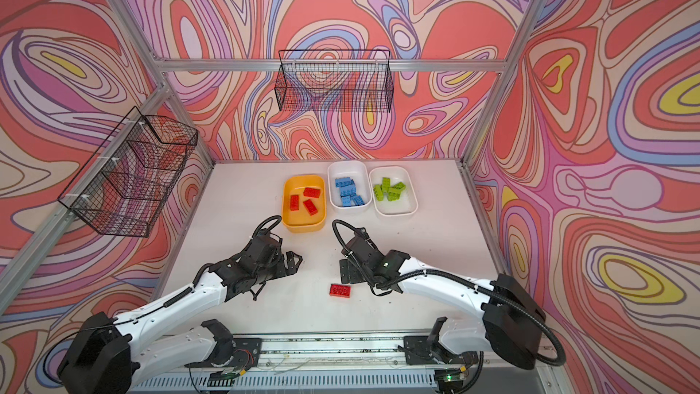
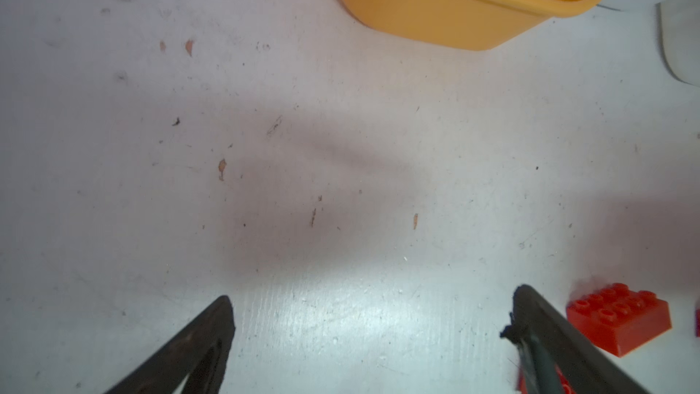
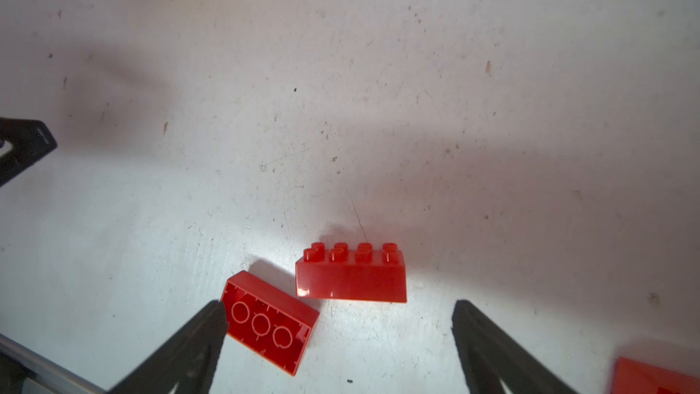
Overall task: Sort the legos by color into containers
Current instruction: 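Lower the left gripper to a red brick while the right gripper grasps another red brick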
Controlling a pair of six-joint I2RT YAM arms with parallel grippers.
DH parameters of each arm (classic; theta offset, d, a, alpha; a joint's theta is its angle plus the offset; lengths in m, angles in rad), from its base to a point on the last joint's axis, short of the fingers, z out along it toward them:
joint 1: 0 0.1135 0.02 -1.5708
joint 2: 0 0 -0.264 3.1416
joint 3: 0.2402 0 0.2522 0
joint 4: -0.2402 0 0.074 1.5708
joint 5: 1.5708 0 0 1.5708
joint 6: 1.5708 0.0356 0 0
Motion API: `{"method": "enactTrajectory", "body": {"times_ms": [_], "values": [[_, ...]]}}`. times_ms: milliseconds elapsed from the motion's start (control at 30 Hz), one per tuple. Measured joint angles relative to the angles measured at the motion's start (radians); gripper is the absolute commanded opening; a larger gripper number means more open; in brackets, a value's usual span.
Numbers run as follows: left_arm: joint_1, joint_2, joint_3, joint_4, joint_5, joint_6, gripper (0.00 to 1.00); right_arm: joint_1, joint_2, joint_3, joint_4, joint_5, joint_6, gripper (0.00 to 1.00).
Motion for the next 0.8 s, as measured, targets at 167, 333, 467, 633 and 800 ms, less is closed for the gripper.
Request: {"method": "enactTrajectory", "body": {"times_ms": [167,333,467,633,800], "values": [[-0.002,-0.037,-0.036,0.010,-0.010,-0.002,1.00,0.013,0.047,-0.028,0.024,0.006,0.034,0.98],[-0.002,-0.066,-0.036,0.011,-0.031,0.006,1.00,0.013,0.076,-0.030,0.042,0.024,0.050,0.95],[-0.002,-0.078,-0.036,0.014,-0.043,0.013,1.00,0.013,0.116,-0.029,0.059,0.029,0.046,0.89],[-0.002,-0.075,-0.036,0.013,-0.050,0.018,1.00,0.013,0.190,-0.008,0.064,0.033,0.031,0.80],[-0.002,-0.080,-0.036,0.002,-0.064,0.018,1.00,0.013,0.263,0.027,0.067,0.041,0.015,0.65]]}}
